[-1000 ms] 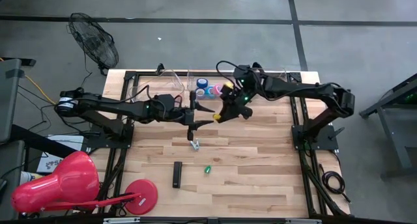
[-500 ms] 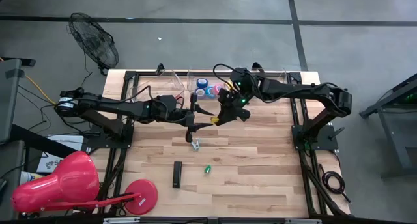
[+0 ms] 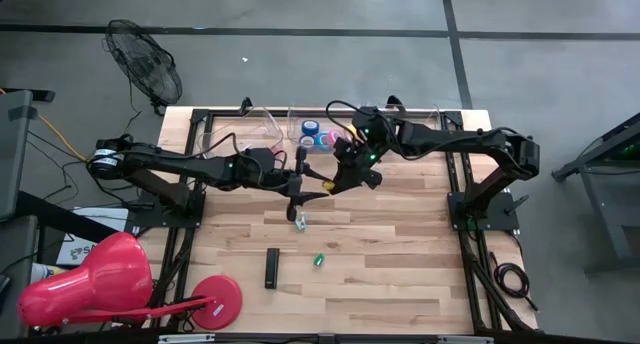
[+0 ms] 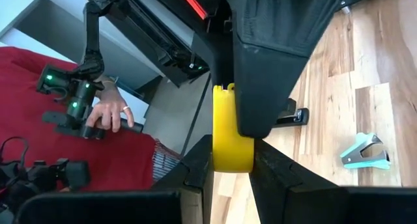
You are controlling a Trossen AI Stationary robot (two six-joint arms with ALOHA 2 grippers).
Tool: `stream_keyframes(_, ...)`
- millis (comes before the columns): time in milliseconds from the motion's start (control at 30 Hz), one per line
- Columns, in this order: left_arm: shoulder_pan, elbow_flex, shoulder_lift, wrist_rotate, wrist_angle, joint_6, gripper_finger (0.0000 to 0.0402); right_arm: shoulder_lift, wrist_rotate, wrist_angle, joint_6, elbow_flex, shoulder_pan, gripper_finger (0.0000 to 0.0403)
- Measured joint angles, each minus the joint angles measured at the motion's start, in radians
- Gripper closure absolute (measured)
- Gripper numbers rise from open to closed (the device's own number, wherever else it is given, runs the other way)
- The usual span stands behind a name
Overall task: Pick and place Stapler, Stapler remover, tape
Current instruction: Put the yellow stapler into the left transparent bin
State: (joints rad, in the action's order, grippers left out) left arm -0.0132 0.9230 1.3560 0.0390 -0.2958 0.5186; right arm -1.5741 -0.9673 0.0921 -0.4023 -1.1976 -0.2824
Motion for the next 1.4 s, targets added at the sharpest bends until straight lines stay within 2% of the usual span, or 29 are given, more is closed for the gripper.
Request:
stream_keyframes(367,0.0,0.0,0.0,0.019,-0.007,0.0,0.029,0.0,-0.001,0.004,0.0,0.0,0.009,0.0337)
stream_keyframes(767,0.0,0.0,0.0,0.03,-0.006,0.0,0.0299,-0.005,-0.001,0.027,0.0,0.0,0.009,0.0337)
stream_keyframes(1033,0.0,-0.004,0.001,0.069,0.02,-0.003,0.0353,-0.062,-0.039,0.025,-0.01,-0.001,0.026,0.0336)
stream_keyframes(1400,0.0,-0.003,0.001,0.067,0.045,-0.051,0.0353,-0.067,-0.033,0.002,-0.025,-0.001,0.03,0.0336)
